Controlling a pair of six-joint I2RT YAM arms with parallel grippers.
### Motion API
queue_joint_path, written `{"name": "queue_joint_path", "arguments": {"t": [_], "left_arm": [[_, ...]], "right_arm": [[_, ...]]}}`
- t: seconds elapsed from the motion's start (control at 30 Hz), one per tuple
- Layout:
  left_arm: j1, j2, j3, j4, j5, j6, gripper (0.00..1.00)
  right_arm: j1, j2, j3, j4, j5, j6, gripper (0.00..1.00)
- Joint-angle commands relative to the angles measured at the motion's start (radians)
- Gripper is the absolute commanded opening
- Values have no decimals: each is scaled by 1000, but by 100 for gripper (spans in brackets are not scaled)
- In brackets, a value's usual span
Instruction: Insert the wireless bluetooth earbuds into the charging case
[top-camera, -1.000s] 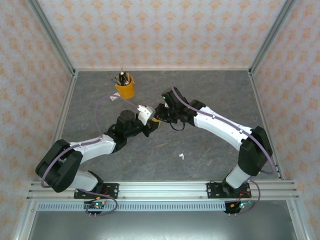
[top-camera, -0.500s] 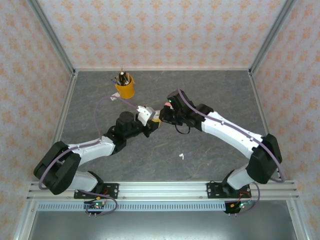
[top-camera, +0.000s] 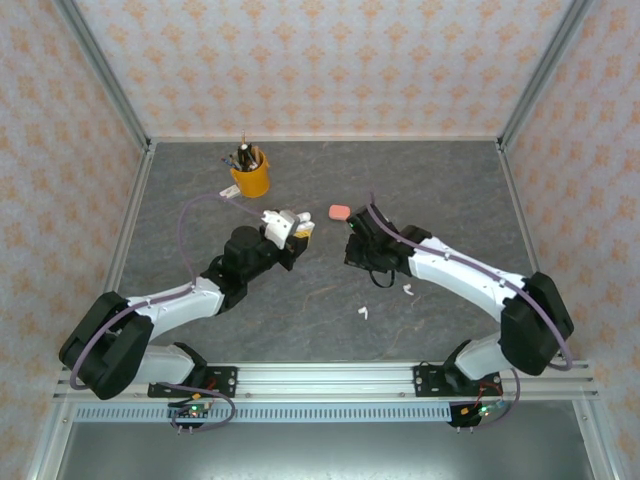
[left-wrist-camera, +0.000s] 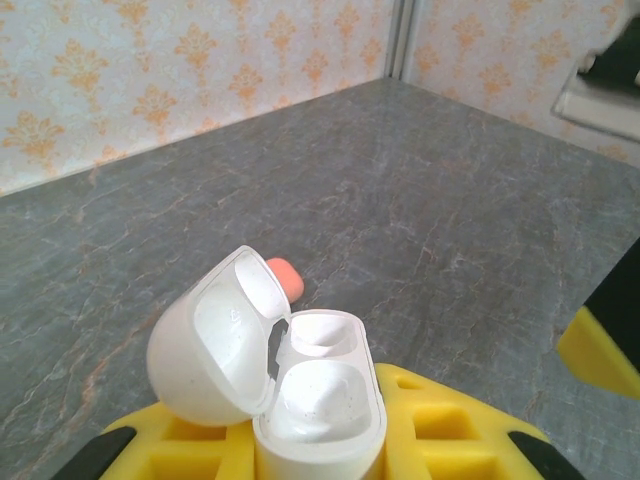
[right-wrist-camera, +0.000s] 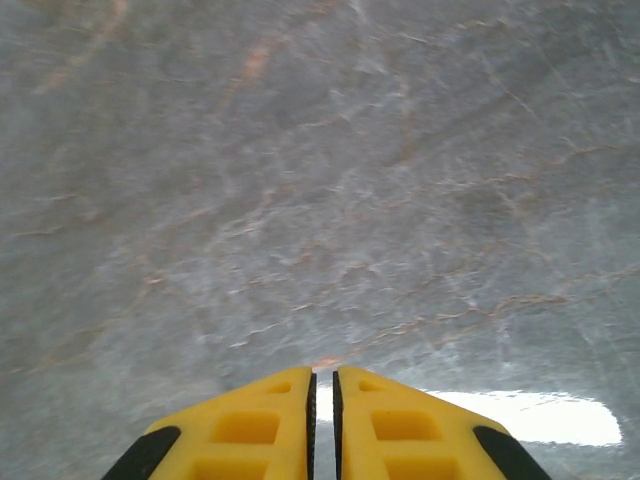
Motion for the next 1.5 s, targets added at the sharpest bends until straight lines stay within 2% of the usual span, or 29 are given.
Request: {"name": "queue_joint_path", "arguments": {"t": [0.0,0.23,0.47,0.7,0.97,1.17,1.47], "left_arm": [[8,-31,-19,41,-56,-9,0],[8,-80,-7,30,-75,-29,0],[7,-116,4,23,-59,-47,0],[5,-102,15,18,-36,-56,0],[-2,-80,22,26,-33,-60,0],[-5,-59,30,40,-31,-67,0],[-4,-23,47,60,-23,-72,0]], "right_arm": [[-21,34,-41,20,108,8,15],[-108,17,-73,-37,191,24,29],[-176,-46,-197,-70,248,90,49],[-312,-86,-310,29,221,54,52],[-416,-9,-306,106,139,5,52],[-427,27,-313,117,86,18,52],[-427,-40,-385,110,-28,60,51]]}}
